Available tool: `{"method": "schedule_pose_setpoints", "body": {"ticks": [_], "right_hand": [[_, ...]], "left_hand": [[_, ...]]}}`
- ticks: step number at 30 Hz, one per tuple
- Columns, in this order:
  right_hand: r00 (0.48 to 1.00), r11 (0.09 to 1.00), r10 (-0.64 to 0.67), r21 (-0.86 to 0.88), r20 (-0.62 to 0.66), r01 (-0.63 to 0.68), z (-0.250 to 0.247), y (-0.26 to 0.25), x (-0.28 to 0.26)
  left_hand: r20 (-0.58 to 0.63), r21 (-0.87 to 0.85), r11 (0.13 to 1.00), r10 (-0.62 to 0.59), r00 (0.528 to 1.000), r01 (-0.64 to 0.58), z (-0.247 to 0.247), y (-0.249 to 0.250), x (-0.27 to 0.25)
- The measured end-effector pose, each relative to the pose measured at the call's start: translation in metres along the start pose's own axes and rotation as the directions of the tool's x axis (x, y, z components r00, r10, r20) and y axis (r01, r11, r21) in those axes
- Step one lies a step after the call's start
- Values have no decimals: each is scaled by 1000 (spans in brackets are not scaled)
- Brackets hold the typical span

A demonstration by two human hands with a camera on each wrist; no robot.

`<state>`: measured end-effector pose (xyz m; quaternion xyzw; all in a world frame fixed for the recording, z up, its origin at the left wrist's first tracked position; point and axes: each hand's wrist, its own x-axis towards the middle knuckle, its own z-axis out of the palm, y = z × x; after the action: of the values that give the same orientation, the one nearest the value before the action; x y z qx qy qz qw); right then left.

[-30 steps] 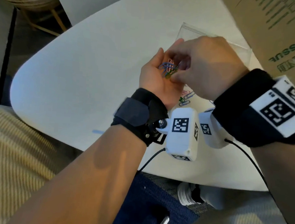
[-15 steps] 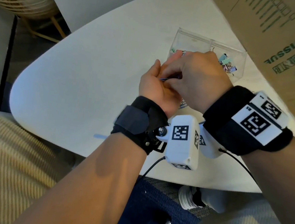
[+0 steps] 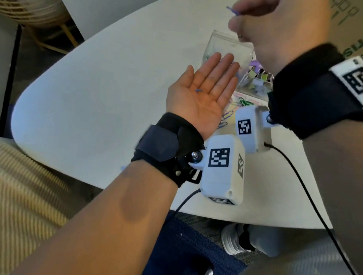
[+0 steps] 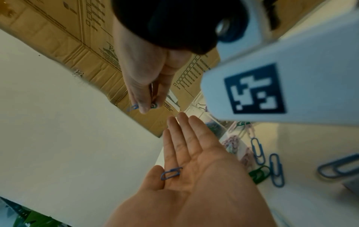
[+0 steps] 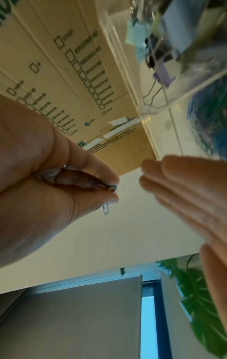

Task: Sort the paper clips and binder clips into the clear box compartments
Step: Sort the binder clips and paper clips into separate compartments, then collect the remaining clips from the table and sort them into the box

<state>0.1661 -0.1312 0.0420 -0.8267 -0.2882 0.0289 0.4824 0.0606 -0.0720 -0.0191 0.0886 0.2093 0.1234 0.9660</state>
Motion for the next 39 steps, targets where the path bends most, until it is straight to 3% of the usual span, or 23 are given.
{"method": "schedule_pose_setpoints", "body": {"ticks": [5, 8, 11, 13, 15, 17, 20, 22, 24, 26, 29, 32, 36, 39], "right_hand": [[972, 929, 76, -369, 221, 11, 8, 10, 9], [974, 943, 8, -325, 228, 69, 2, -3, -7], [884, 925, 24, -346, 468, 158, 4, -15, -34], [845, 901, 27, -379, 534, 212, 12, -13, -47], [862, 901, 19, -382, 506, 204, 17, -8, -50], [888, 949, 47, -298, 458, 104, 16, -6, -48], [972, 983, 39, -184, 232, 5, 9, -4, -32], [991, 979, 24, -204, 131, 3, 4, -6, -22], [983, 952, 54, -306, 174, 2, 0, -6, -17], [965, 900, 87, -434, 249, 30, -8, -6, -19], [957, 884, 116, -467, 266, 22, -29, -8, -33], [928, 845, 209, -534, 310, -12, -47, 4, -51], [854, 740, 372, -672, 363, -37, -54, 32, -71], [803, 669, 448, -743, 393, -11, -47, 44, -78]], "left_hand": [[-29, 18, 1000, 3, 1000, -2, -5, -1, -3], [-62, 7, 1000, 12, 998, -12, -5, 2, -5], [-100, -17, 1000, 9, 995, -11, -5, 3, -4], [-87, -11, 1000, -9, 996, 8, -6, 1, -7], [-64, 26, 999, -23, 998, 25, -7, -1, -10], [-83, 60, 998, 11, 996, -6, -10, 0, -11], [-97, 155, 985, 87, 991, -71, -14, 13, -14], [-87, 320, 941, 145, 986, -110, -15, 24, -19], [-76, 541, 831, 204, 976, -132, -14, 32, -25], [-45, 730, 667, 260, 965, -146, -14, 38, -32], [-5, 891, 434, 301, 954, -132, -13, 47, -38], [25, 967, 238, 277, 961, -93, -11, 50, -37], [50, 988, -154, 154, 987, -26, -9, 43, -34], [30, 927, -376, 69, 997, -2, -13, 39, -35]]}}
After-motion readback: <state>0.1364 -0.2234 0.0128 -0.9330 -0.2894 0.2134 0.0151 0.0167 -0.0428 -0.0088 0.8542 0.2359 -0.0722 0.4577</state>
